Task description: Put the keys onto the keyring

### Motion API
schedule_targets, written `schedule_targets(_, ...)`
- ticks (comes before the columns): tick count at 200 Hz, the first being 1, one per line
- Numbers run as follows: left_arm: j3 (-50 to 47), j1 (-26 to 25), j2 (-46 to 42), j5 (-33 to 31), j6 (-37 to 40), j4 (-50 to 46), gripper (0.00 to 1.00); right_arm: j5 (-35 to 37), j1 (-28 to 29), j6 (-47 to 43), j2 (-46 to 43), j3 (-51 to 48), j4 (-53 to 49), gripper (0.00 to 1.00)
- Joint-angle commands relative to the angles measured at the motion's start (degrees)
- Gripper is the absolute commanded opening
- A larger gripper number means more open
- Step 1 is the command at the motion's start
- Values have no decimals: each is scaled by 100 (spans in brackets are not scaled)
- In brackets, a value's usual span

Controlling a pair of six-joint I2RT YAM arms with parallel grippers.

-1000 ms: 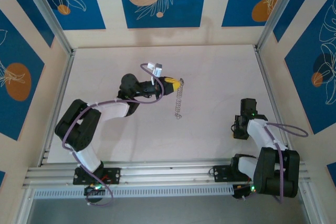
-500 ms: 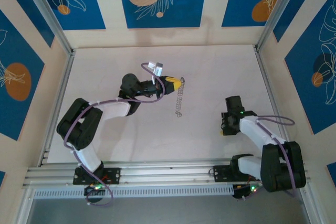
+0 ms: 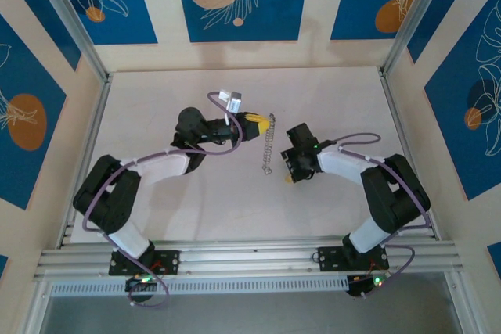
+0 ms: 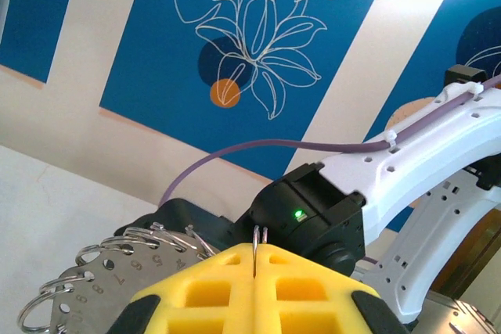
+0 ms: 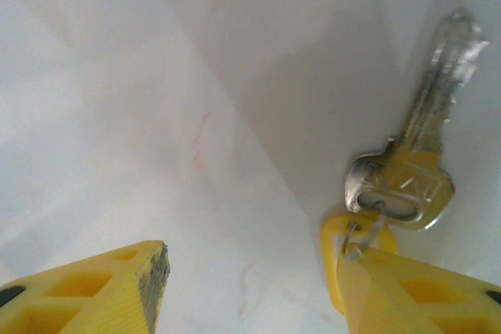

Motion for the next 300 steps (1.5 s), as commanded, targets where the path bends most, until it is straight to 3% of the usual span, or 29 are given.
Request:
schedule_targets(1,-7,-93,-508,-143,505,-522,0,-107,-24,-365,-233,135,-67,60)
schedule_targets(46,-17,-142,-1213,-495,1281,-1857,0,120,-419,-957,-1460,-315,-124,61)
schedule_targets(77,-6,-152,-1559,-800,1818,-2769,0,-204,-908,-1993,-2007,-493,-126,61)
schedule_targets(111,-103,-154,-1845,-1111,2141,-3265,0,-1301,-1529,-3461,-1977,-637,253,61)
schedule_targets(131,-103,-155,-1900,-1242,2231,-3559,0,-1769,-1746,-3832,-1718,-607,263,56)
schedule_targets(146,-162,-150,-1926,-1336,2245,-3592,0,-1830,-1728,-3909,-1479,-520,157,47)
schedule_targets(181,-288,-175,-2006,-1520,2308,-3646,0,-1803,-1474,-3736,-978,-395,83,37)
schedule_targets(228,-461,-207,-2186,-1637,2435,-3835,0,-1356,-934,-3634,-545,-52,-285,31)
schedule_targets(300,-636,-245,-2215,-1508,2409,-3554,0,-709,-661,-3548,-529,53,-938,28)
